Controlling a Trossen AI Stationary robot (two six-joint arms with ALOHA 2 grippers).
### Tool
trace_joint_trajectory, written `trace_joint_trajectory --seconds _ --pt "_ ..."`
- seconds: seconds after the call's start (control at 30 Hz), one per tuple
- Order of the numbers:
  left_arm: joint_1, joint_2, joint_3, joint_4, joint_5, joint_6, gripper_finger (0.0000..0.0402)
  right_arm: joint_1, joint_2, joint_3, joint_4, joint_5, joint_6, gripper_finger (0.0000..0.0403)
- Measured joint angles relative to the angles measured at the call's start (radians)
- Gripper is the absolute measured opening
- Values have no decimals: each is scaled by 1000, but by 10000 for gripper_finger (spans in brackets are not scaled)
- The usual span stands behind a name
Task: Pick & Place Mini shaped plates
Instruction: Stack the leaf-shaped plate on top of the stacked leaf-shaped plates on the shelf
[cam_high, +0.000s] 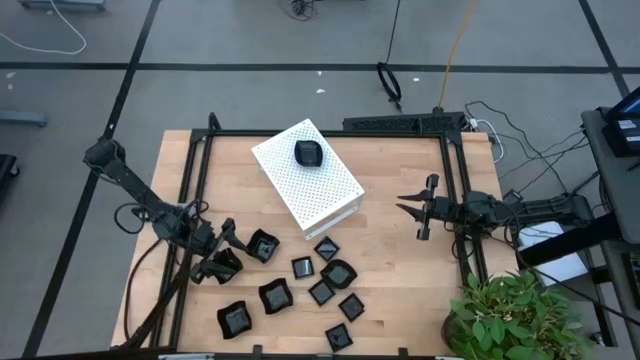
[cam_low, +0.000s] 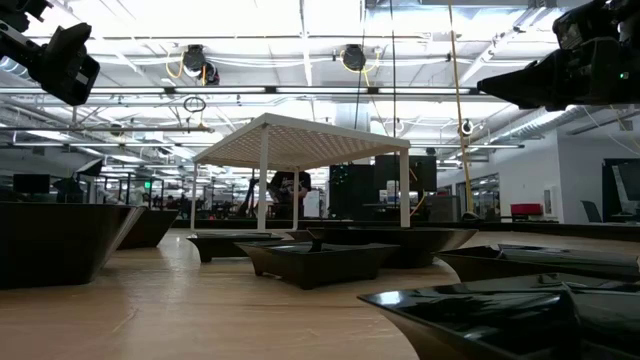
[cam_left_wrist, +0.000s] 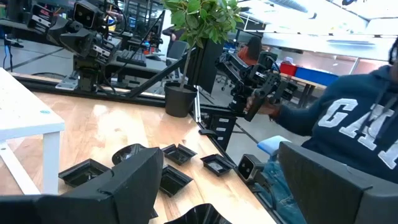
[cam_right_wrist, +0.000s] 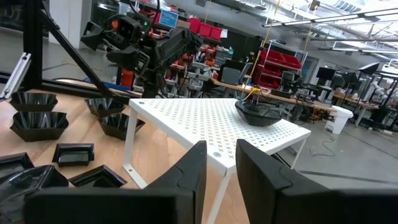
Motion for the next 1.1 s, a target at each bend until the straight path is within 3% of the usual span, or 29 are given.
trace_joint_trajectory --seconds 0.3,0.53,0.8,0.97,1.1 --pt "0 0 0 26 -14 29 324 0 0 0 0 -1 0 73" --pt "0 0 0 15 -223 174 324 0 0 0 -1 -1 0 73" --pt "0 0 0 90 -322 184 324 0 0 0 -1 -1 0 73" --pt "0 0 0 118 -461 163 324 0 0 0 -1 -1 0 73" --pt "0 0 0 118 -461 97 324 0 0 0 -1 -1 0 73"
